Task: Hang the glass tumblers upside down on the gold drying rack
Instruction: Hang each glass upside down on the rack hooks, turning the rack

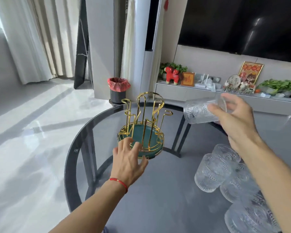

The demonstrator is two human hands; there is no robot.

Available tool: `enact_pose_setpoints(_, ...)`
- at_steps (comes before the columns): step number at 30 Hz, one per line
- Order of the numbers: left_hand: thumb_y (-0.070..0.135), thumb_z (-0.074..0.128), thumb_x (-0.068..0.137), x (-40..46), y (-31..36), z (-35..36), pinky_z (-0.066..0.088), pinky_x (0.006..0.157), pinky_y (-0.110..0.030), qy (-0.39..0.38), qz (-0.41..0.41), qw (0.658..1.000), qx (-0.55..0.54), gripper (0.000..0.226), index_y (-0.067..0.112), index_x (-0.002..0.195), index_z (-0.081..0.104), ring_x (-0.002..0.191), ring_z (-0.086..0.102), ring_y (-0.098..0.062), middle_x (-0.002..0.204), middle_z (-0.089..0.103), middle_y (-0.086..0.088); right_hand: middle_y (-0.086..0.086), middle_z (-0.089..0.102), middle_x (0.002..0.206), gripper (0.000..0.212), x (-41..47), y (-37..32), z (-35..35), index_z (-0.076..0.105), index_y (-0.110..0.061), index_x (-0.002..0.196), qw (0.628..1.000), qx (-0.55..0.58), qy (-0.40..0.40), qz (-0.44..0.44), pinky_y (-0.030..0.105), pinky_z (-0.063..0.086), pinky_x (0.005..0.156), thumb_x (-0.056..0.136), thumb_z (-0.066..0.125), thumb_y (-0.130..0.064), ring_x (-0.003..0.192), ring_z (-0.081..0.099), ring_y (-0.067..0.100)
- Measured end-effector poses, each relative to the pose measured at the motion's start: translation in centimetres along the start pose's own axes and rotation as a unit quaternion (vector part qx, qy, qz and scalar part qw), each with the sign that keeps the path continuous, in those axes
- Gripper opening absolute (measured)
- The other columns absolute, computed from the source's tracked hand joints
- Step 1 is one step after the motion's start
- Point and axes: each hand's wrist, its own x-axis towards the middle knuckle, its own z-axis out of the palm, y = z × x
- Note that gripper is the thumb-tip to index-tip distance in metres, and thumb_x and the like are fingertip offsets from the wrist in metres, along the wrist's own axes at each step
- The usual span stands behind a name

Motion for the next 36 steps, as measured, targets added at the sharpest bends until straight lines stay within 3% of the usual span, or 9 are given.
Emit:
enact_pose_setpoints(3,0.042,0.064,0.086,0.4,-0.9,1.0,0.047,0.089,-0.05,0.009,-0.01,1.0,0.008,0.027,0.024,0.106,0.057,0.117,0.049,-0.032,0.125,0.05,-0.009,-0.006,0.06,0.138,0.061,4.0,-2.1,3.4,0.061,-0.027,0.138,0.999,0.035,-0.006,-0.021,0.024,0.054,0.09,0.082,0.084,-0.031,0.125,0.055,0.007)
enact_pose_setpoints(6,0.046,0.059,0.09,0.7,-1.4,1.6,0.049,0.088,-0.05,0.004,-0.021,1.0,0.018,0.034,0.028,0.117,0.052,0.118,0.048,-0.032,0.129,0.049,-0.01,-0.005,0.062,0.132,0.062,7.0,-3.8,7.7,0.06,-0.02,0.139,0.997,0.015,-0.041,-0.067,0.039,0.053,0.106,0.082,0.083,-0.028,0.125,0.058,0.011)
enact_pose_setpoints(11,0.051,0.054,0.089,0.8,-1.5,2.0,0.052,0.09,-0.053,-0.02,-0.012,0.998,0.063,0.042,0.029,0.124,0.05,0.123,0.047,-0.035,0.134,0.05,-0.013,0.001,0.063,0.14,0.065,10.6,-5.9,13.7,0.06,-0.016,0.142,0.987,-0.033,-0.118,-0.101,0.035,0.047,0.11,0.081,0.082,-0.026,0.126,0.057,0.014)
enact_pose_setpoints(14,0.052,0.052,0.088,0.9,-1.6,2.0,0.052,0.092,-0.052,-0.031,-0.015,0.997,0.074,0.043,0.03,0.125,0.049,0.124,0.045,-0.034,0.136,0.049,-0.012,0.005,0.063,0.143,0.067,11.8,-6.1,16.5,0.06,-0.013,0.142,0.975,-0.075,-0.185,-0.097,0.039,0.049,0.109,0.08,0.085,-0.021,0.13,0.056,0.018)
enact_pose_setpoints(17,0.054,0.046,0.089,0.9,-1.4,2.0,0.05,0.095,-0.052,-0.04,-0.015,0.996,0.082,0.044,0.031,0.127,0.047,0.128,0.043,-0.033,0.139,0.048,-0.011,0.004,0.062,0.144,0.07,12.3,-6.2,18.5,0.062,-0.014,0.14,0.948,-0.136,-0.275,-0.089,0.049,0.054,0.105,0.075,0.088,-0.02,0.131,0.057,0.021)
enact_pose_setpoints(22,0.06,0.036,0.089,0.9,-1.2,1.9,0.043,0.102,-0.055,-0.052,-0.037,0.993,0.102,0.051,0.032,0.13,0.046,0.135,0.042,-0.031,0.144,0.046,-0.009,0.002,0.065,0.136,0.068,12.2,-5.8,20.9,0.066,-0.015,0.136,0.887,-0.232,-0.391,-0.078,0.04,0.06,0.092,0.073,0.09,-0.022,0.123,0.061,0.022)
enact_pose_setpoints(25,0.063,0.034,0.09,0.9,-1.2,1.9,0.04,0.106,-0.058,-0.066,-0.044,0.991,0.104,0.057,0.031,0.135,0.045,0.139,0.04,-0.032,0.151,0.044,-0.01,0.0,0.066,0.125,0.062,12.7,-5.6,21.7,0.069,-0.015,0.13,0.864,-0.221,-0.452,-0.005,0.034,0.061,0.071,0.072,0.092,-0.01,0.118,0.061,0.021)
enact_pose_setpoints(28,0.063,0.033,0.09,1.0,-1.2,2.0,0.039,0.108,-0.059,-0.072,-0.049,0.991,0.104,0.06,0.029,0.138,0.045,0.142,0.038,-0.033,0.154,0.043,-0.012,0.001,0.063,0.128,0.063,13.5,-5.4,22.2,0.068,-0.017,0.127,0.833,-0.234,-0.501,0.035,0.031,0.058,0.067,0.071,0.093,-0.007,0.111,0.063,0.019)
enact_pose_setpoints(36,0.062,0.036,0.089,1.1,-1.2,2.1,0.041,0.106,-0.06,-0.078,-0.047,0.989,0.12,0.063,0.024,0.138,0.048,0.142,0.04,-0.037,0.153,0.046,-0.015,0.001,0.06,0.131,0.055,14.0,-4.2,22.6,0.068,-0.024,0.126,0.823,-0.21,-0.526,0.024,0.032,0.058,0.082,0.077,0.091,-0.016,0.112,0.063,0.018)
